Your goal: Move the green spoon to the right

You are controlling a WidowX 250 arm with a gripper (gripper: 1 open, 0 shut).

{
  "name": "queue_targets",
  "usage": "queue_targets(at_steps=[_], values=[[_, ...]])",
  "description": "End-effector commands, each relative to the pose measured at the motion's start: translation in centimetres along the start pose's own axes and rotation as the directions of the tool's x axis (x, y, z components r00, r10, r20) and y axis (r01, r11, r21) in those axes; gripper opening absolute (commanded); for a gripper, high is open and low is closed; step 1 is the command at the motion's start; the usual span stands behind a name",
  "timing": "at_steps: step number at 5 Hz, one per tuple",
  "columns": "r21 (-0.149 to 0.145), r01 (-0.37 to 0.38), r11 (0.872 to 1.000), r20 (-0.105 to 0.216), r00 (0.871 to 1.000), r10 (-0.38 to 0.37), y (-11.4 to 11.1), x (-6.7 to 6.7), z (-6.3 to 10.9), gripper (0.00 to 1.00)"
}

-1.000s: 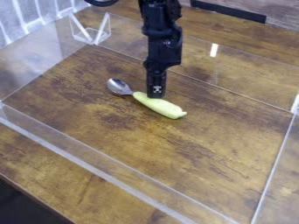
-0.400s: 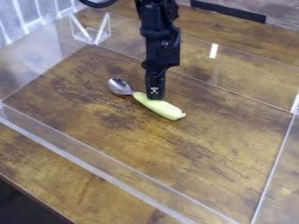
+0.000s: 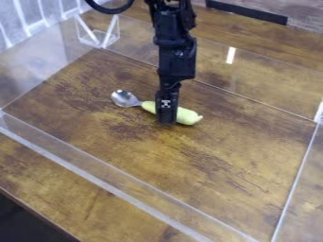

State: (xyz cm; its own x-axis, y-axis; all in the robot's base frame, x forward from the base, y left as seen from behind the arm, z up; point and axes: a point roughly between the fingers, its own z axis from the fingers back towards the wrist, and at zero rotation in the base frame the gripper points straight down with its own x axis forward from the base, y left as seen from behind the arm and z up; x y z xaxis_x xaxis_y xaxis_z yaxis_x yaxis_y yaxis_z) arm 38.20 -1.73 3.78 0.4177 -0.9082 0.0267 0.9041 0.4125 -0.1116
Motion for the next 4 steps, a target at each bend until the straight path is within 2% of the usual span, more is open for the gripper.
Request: queue_targets(at_steps=[1,3,4], values=[[0.102,0.045,0.994,0.018,0.999,-0.048,0.1,0.1,5.4,1.00],[0.137,-0.033,0.990,0.020,0.999,0.031,0.4,-0.6,7.8,1.00],[0.132,-0.011,0.991,0.020,1.000,0.009,0.2,-0.7,6.6,1.00]])
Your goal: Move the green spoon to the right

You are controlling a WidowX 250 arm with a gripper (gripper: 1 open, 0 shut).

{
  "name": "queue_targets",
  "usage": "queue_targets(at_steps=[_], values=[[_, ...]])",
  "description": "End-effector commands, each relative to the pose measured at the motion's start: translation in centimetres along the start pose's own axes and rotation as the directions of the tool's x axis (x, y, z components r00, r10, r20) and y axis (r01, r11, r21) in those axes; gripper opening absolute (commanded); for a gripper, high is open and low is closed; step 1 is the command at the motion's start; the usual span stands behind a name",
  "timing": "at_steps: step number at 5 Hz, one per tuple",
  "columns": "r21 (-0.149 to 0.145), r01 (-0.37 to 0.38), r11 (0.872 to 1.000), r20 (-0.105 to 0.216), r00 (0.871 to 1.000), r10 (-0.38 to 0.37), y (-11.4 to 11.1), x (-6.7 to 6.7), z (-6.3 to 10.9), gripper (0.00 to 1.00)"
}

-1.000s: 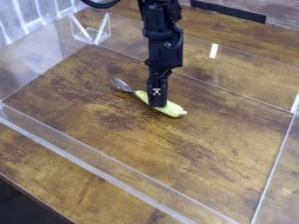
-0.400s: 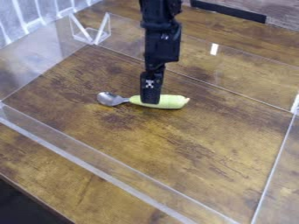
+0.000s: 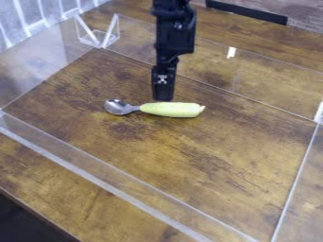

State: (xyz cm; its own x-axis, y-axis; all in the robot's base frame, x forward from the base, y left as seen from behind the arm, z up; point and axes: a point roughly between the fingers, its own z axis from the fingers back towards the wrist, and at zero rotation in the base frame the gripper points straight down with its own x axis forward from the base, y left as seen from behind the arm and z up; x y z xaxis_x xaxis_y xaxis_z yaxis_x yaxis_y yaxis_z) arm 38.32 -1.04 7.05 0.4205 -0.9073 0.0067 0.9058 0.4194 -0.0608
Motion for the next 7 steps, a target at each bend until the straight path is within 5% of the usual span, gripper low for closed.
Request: queue_targets(at_steps=[1,2,3,6,7], values=[[0.090,-0.010,0.996,0.041,0.999,0.007,0.0,-0.9,2.7,1.00],[0.106,-0.025,0.994,0.042,0.999,0.020,-0.1,-1.5,2.7,1.00],[0.119,-0.115,0.986,0.050,0.993,0.109,0.3,-2.7,2.8,1.00],[0.167,-0.297,0.940,0.090,0.954,0.286,0.6,-5.3,4.6,1.00],[0.183,-0.380,0.907,0.105,0.925,0.366,0.1,-5.8,6.2,1.00]])
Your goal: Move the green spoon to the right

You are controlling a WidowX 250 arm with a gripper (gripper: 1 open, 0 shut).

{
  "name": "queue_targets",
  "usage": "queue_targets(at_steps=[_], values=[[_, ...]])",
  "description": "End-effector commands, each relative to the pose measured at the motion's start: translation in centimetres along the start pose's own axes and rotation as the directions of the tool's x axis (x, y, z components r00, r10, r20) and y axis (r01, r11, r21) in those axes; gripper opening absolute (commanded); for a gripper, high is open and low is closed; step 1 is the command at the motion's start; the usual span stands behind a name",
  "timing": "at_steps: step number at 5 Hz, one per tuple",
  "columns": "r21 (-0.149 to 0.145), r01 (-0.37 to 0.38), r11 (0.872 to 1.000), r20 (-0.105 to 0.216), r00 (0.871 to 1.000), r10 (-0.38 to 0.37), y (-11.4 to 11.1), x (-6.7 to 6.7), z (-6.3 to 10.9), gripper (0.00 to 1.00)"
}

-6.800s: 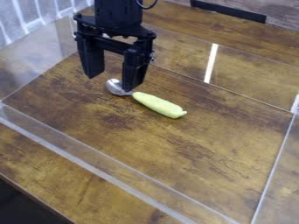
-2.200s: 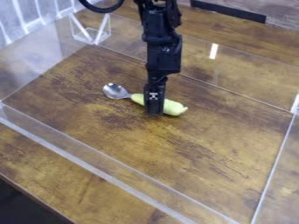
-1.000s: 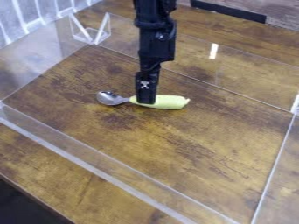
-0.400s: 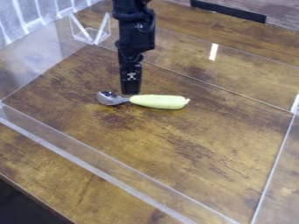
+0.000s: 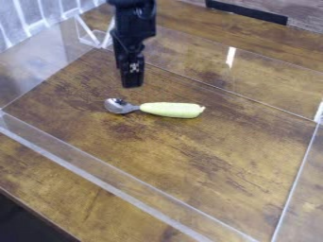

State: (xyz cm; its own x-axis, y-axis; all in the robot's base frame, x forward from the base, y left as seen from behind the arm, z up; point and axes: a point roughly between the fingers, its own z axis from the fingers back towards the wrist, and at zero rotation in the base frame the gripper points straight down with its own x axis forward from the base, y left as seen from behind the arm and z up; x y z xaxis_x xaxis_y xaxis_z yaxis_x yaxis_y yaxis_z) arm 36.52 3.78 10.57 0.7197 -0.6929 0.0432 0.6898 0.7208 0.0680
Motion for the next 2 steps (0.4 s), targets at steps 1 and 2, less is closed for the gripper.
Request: queue_targets(at_steps=[1,2], values=[[0.085,-0.107,0.991,0.050,0.993,0.103,0.6,-1.5,4.1,1.00],[0.107,-0.145,0.984,0.061,0.988,0.139,-0.1,-2.9,5.3,1.00]])
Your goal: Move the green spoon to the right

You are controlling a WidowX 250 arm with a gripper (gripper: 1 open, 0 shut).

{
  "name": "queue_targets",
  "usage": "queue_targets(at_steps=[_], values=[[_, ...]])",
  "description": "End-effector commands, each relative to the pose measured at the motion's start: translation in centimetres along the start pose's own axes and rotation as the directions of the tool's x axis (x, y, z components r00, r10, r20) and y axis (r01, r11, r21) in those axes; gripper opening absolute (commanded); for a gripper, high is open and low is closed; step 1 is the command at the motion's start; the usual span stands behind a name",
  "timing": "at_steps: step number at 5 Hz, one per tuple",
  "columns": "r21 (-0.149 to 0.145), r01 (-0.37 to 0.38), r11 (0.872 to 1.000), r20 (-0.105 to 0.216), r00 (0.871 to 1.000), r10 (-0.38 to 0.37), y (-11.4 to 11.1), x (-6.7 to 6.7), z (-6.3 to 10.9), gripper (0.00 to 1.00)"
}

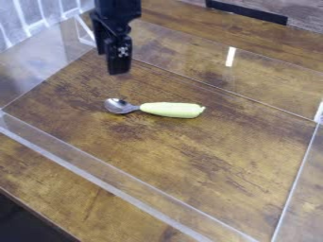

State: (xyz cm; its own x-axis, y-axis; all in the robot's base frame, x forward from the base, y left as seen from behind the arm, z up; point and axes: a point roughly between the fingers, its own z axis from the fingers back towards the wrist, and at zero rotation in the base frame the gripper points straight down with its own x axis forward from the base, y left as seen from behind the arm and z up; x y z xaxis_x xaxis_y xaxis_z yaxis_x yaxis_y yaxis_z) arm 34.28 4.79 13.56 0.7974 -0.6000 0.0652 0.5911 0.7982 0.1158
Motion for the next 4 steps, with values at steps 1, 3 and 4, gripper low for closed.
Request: queue_targets(at_steps=[1,3,4], values=[[0.068,-0.060,0.996,0.056,0.997,0.056,0.3,-1.9,2.5,1.00],[0.060,-0.002,0.998,0.076,0.997,-0.003,0.4,-2.5,-1.7,1.00],[0.057,0.004,0.998,0.083,0.997,-0.009,0.5,-2.7,-3.4,1.00]])
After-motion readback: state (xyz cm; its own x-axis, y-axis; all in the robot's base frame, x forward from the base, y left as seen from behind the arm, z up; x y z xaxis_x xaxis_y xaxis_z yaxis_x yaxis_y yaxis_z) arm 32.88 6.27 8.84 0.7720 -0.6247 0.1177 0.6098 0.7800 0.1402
